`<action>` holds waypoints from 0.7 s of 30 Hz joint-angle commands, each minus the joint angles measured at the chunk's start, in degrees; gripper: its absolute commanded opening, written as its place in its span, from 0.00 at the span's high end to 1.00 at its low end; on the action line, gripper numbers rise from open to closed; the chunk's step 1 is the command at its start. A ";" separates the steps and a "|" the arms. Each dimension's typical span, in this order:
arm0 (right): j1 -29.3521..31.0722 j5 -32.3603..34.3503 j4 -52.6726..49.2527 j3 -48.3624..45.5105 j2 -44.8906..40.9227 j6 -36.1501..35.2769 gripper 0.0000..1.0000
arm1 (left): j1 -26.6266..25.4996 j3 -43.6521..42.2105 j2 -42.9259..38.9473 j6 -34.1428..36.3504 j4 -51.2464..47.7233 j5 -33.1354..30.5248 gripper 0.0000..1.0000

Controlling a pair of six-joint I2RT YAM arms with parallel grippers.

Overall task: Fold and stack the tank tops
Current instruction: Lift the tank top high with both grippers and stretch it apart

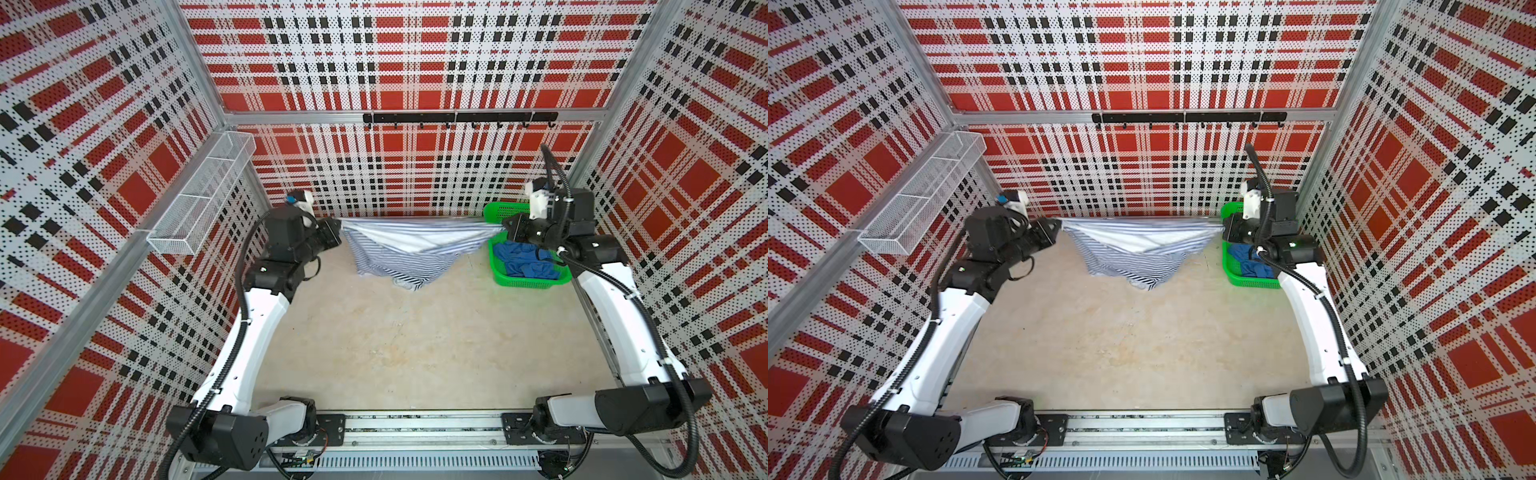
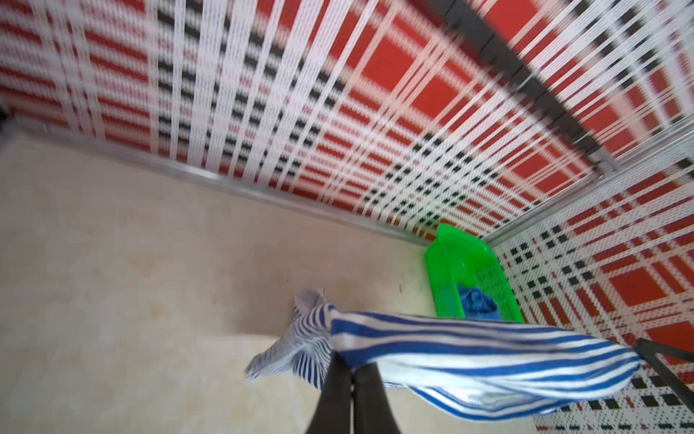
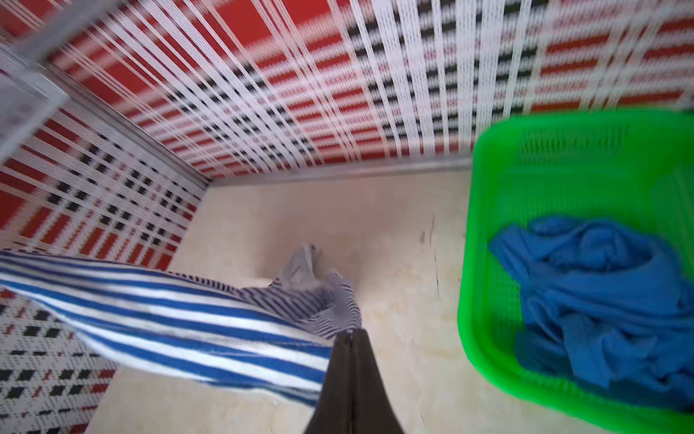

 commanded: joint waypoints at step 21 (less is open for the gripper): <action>-0.59 -3.17 5.47 10.72 7.58 -1.74 1.00 | 8.10 14.48 9.69 6.13 1.60 11.12 1.00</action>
